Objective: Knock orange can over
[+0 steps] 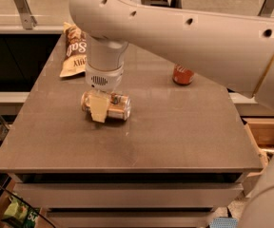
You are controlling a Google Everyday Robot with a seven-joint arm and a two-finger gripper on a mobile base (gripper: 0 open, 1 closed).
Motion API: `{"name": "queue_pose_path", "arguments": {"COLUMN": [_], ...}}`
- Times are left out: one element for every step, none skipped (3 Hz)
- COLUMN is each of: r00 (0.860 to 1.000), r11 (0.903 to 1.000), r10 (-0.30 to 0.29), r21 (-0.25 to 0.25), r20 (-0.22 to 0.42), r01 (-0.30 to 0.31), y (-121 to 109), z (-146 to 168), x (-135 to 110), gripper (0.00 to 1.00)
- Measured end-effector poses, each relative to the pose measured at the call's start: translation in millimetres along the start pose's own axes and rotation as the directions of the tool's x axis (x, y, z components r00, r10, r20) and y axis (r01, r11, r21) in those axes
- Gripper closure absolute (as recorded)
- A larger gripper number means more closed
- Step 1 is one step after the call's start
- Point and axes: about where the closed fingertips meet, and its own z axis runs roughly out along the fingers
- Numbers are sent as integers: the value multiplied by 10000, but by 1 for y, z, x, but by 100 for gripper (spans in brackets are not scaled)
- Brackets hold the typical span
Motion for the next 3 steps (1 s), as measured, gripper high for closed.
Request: {"name": "queue_pose_path", "arguments": {"r00": [10000, 10000, 10000], "r11": [10000, 10000, 10000], "r10": [-25, -25, -30], "r21": [-59, -58, -45], "r20": [-86, -86, -81], "r01": [24, 25, 30], "y": [-1, -1, 0], "z": [0, 0, -1], "x": [0, -1, 0], "gripper": [100, 84, 60]}}
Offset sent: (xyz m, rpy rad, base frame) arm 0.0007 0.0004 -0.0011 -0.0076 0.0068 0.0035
